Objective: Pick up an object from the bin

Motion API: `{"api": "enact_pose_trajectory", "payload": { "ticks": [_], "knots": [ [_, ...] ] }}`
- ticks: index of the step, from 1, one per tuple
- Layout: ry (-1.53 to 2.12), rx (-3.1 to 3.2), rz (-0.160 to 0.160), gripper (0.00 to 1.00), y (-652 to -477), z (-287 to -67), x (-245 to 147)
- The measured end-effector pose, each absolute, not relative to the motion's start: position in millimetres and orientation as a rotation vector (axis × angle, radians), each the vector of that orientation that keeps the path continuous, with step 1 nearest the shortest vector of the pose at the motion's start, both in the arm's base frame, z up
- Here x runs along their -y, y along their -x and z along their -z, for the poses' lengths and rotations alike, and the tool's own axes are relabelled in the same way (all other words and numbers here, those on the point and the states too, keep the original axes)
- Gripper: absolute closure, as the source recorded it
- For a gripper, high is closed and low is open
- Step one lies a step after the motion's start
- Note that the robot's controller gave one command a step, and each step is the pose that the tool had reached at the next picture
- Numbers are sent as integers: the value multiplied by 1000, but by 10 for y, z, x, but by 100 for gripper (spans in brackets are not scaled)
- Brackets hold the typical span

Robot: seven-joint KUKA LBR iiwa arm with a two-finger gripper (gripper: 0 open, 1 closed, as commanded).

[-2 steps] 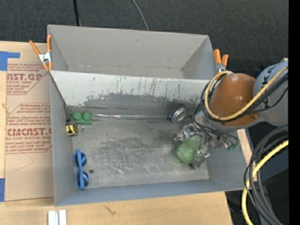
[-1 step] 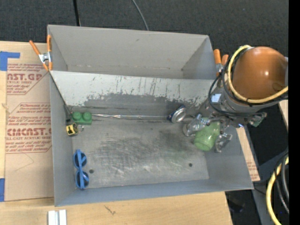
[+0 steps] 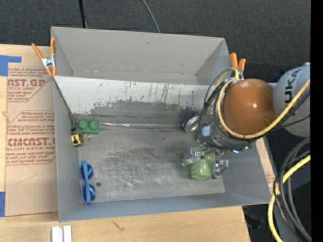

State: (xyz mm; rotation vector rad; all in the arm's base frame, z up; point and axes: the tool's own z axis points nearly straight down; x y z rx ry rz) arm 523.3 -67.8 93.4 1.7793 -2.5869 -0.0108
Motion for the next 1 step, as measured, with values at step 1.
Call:
{"api": "enact_pose_trajectory", "payload": {
  "ticks": [1],
  "knots": [
    [-1876, 2528, -7, 100, -5186, -2180, 696]
  ]
}}
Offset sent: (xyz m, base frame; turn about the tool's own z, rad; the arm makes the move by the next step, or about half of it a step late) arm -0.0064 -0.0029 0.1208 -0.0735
